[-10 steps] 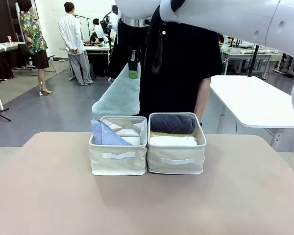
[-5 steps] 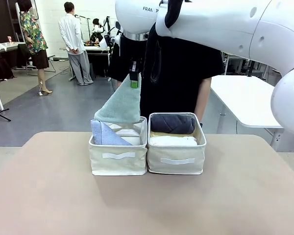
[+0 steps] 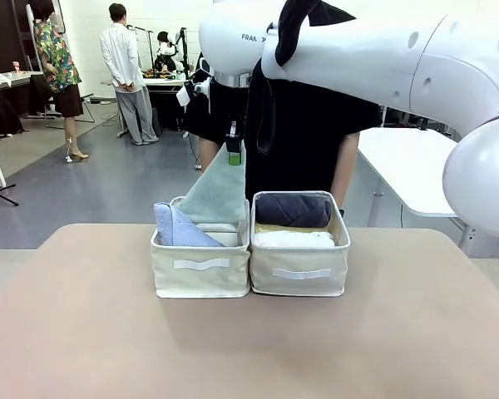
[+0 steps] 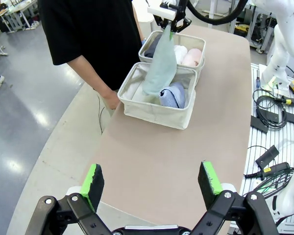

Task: Sort the towels based on their folding style.
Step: Pick up another triangle-folded towel from the table and place it in the left Fabric basket.

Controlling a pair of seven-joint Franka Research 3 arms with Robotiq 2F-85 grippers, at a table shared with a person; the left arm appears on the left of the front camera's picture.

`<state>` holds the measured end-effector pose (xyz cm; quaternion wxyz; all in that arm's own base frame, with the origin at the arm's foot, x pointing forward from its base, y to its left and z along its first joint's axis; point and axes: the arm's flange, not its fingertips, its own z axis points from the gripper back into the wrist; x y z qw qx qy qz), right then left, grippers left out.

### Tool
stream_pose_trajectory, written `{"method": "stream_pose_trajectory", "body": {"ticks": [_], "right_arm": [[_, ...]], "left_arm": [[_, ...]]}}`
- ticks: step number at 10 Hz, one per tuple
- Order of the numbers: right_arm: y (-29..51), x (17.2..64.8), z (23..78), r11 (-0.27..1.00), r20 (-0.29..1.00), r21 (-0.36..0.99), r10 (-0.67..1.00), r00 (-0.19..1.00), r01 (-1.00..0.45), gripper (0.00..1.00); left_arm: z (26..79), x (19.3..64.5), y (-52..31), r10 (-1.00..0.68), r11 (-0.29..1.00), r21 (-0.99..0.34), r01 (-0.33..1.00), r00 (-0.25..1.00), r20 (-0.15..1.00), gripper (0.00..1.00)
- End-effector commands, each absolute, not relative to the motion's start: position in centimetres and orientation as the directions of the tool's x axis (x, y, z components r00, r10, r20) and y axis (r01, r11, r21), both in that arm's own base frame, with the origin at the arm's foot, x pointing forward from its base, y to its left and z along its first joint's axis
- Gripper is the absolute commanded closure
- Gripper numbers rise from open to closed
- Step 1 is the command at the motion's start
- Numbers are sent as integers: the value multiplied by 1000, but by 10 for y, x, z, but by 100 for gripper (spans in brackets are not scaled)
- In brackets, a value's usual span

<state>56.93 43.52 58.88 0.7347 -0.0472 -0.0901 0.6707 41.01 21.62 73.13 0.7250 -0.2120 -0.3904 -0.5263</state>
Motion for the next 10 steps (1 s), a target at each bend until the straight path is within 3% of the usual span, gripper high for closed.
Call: {"method": "stream_pose_trajectory", "body": {"ticks": [1,6,10], "right_arm": [[448,583,583,80,55,-154,996,73,-985,83],[466,593,546,98,135,-130,988,80,-987,83],[477,593,516,98,110,-112,990,86,-989,83]], "left_arm": [[731,409,215,-594,357,105,928,139,792,0],[731,409,215,-594,357,105,928,139,792,0],[731,409,215,-594,357,105,928,139,792,0]]}}
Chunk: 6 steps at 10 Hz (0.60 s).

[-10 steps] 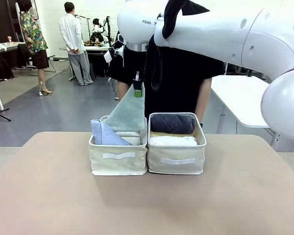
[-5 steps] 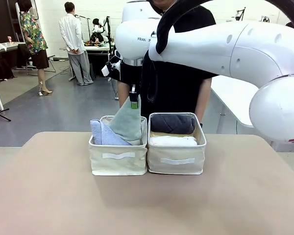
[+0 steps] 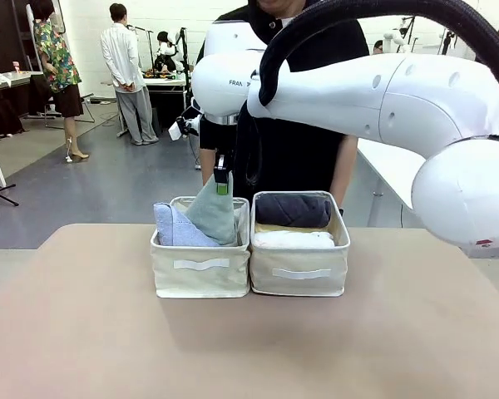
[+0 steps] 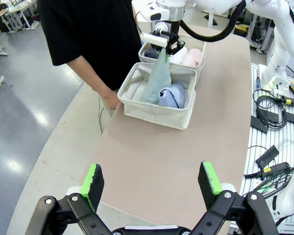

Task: Sort the towels based on their folding style.
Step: Pick up another triangle-folded towel from the table and place it in the left Fabric basket.

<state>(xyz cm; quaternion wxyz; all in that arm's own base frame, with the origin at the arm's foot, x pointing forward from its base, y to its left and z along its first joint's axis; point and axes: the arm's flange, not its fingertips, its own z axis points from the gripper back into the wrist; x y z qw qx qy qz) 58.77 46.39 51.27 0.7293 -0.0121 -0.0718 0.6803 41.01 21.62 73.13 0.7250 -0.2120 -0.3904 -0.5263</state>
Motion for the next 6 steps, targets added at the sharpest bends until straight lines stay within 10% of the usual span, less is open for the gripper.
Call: {"method": "stream_pose_trajectory", "body": {"ticks": [1,6], "right_arm": [[481,589,505,94,71,-119,994,85,-988,83],[482,585,469,123,-23,-137,992,127,-983,83]], "left_arm": [[731,409,215,-594,357,105,928,139,792,0],[731,409,215,-594,357,105,928,139,792,0]]}}
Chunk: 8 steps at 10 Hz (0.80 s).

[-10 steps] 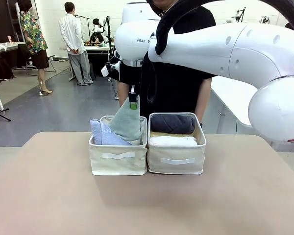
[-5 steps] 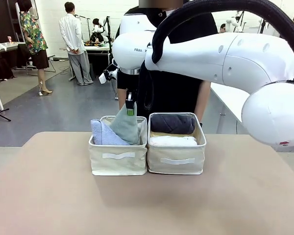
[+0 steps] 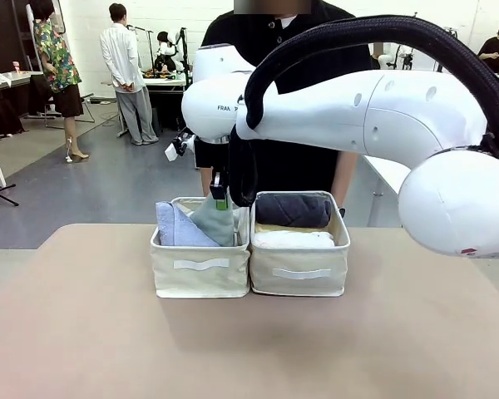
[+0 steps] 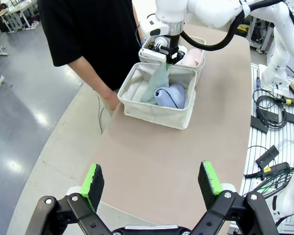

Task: Sort the towels based on their folding style.
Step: Pick up another triangle-folded towel from the table and place it in the left Fabric basket.

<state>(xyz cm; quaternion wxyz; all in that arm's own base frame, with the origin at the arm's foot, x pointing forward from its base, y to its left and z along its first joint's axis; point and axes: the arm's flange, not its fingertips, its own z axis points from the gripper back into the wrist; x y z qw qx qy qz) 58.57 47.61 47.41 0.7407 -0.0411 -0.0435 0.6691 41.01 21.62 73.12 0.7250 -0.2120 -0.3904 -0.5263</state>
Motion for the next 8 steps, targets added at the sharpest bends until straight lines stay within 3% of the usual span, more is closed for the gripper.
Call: {"method": "stream_pose_trajectory", "body": {"ticks": [1,7,8], "right_arm": [[481,585,465,124,-35,-147,991,131,-981,83],[474,579,451,132,-72,-128,987,142,-983,83],[472,578,448,139,-79,-118,986,149,-983,66]], "left_arm": [[731,409,215,-594,357,105,928,139,792,0],[731,409,215,-594,357,105,928,139,792,0],[731,409,215,-594,357,105,928,139,792,0]]}}
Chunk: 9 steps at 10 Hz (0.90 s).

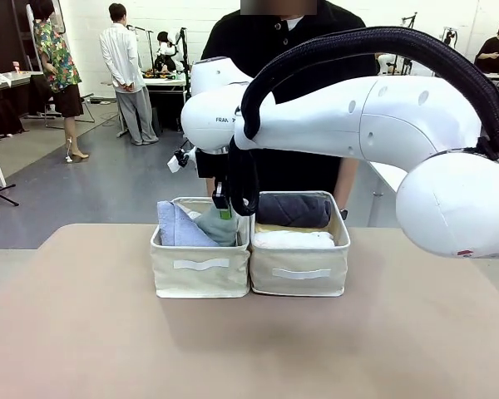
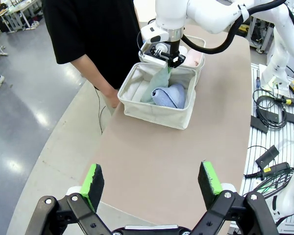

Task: Sort the towels based on their folding style.
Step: Pick up another triangle-folded towel from the table and place it in the left Fabric basket.

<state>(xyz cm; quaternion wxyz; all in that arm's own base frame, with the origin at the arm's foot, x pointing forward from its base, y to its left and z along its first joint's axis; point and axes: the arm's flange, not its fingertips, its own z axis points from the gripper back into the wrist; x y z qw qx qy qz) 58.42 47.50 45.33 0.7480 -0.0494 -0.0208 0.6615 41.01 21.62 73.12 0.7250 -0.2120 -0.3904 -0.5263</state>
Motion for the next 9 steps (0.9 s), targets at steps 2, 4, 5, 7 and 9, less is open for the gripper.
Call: {"method": "stream_pose_trajectory", "body": {"ticks": [2,4,5,7,9], "right_arm": [[472,578,447,133,-80,-114,987,142,-985,6],[473,578,448,128,-83,-113,987,138,-985,0],[473,577,448,124,-86,-111,987,134,-986,0],[472,577,447,126,-89,-107,987,136,-986,0],[473,577,447,127,-91,-107,986,137,-986,0]], "left_arm": [[731,409,215,-594,357,105,928,139,792,0],[731,409,215,-594,357,105,928,139,792,0],[731,409,215,-594,357,105,928,139,792,0],[731,409,215,-594,357,105,928,139,792,0],[731,409,215,-594,357,105,928,139,792,0]]}}
